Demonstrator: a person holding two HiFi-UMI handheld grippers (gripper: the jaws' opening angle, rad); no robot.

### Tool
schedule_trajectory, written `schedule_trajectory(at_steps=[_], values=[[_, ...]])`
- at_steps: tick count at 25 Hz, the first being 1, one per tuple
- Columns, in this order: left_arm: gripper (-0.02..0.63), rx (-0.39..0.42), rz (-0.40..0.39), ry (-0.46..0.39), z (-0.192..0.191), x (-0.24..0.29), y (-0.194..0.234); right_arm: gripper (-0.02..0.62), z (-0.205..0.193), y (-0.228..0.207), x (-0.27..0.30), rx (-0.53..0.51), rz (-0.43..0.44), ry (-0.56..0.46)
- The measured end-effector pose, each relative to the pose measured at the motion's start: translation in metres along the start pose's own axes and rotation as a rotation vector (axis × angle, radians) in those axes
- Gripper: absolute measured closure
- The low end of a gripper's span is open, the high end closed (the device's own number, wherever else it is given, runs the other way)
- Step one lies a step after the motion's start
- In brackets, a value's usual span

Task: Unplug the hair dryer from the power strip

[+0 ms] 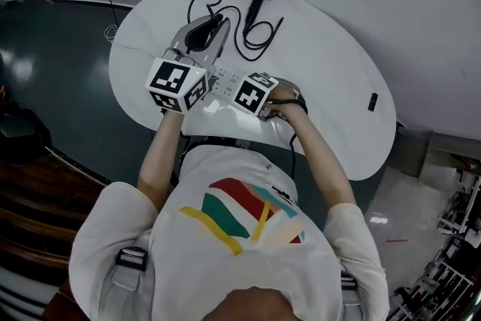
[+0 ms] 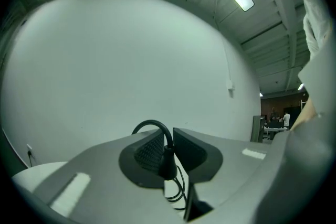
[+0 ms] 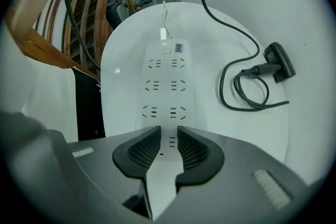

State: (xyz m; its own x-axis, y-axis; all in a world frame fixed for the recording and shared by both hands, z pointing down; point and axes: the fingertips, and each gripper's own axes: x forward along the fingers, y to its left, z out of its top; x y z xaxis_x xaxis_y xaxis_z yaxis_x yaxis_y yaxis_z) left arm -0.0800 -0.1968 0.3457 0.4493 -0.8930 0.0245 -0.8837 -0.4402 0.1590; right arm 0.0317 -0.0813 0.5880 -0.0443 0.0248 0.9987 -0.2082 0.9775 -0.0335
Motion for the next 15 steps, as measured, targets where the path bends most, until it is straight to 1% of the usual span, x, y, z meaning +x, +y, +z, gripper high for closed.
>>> schedule_trajectory(at_steps=[4,7,15], values=[[0.557,-0.014,0.0,0.013,-0.004,0.005,-0.001,0.48,-0.002,0.001,0.0,0.011,-0.007,-0.01],[0.557,-0.012,-0.021,0.036,-0.011,0.014,-0.001,0.479,0.001,0.0,-0.001,0.032,-0.006,-0.012],[0.557,-0.019,-0.024,0.156,-0.058,0.023,0.003,0.48,-0.004,0.002,-0.001,0.049,0.001,-0.022]])
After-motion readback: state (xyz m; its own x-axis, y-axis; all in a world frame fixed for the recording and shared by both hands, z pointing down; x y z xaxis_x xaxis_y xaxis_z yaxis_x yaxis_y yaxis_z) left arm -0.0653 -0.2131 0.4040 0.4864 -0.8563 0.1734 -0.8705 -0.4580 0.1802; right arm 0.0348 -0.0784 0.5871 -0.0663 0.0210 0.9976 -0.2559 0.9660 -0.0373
